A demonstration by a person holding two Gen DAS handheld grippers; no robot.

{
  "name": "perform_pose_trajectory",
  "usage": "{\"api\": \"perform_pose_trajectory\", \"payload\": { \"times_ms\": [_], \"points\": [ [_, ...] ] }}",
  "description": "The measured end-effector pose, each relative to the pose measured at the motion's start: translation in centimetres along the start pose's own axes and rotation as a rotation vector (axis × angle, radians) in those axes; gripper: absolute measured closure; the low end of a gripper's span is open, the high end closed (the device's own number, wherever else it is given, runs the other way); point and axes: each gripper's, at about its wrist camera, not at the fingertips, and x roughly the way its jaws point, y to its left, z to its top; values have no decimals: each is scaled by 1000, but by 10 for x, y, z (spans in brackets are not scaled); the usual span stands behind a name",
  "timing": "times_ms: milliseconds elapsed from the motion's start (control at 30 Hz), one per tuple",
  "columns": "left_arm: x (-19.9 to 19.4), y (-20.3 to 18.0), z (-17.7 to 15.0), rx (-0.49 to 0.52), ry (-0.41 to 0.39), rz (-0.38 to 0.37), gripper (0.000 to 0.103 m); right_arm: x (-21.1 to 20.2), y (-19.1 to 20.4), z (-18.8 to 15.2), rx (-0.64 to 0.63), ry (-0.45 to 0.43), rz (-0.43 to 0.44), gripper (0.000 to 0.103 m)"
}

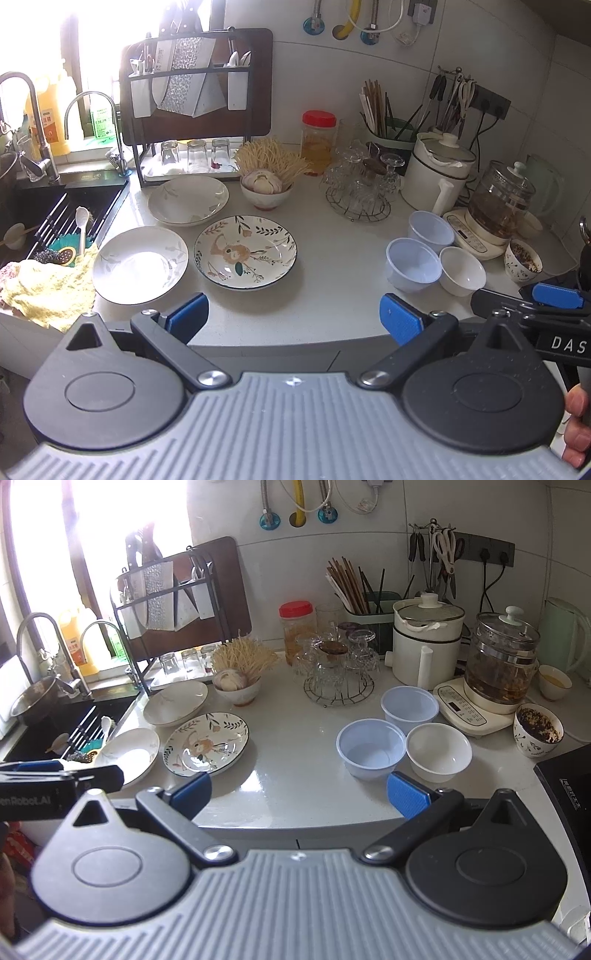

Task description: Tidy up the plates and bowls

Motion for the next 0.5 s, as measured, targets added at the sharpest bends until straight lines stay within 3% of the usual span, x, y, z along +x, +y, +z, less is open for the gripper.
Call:
{"api": "perform_pose_trajectory", "payload": {
  "times_ms": [500],
  "points": [
    [2, 1, 6, -7, -1, 6, 2, 4, -4, 4, 26, 0, -8, 0]
  ]
}}
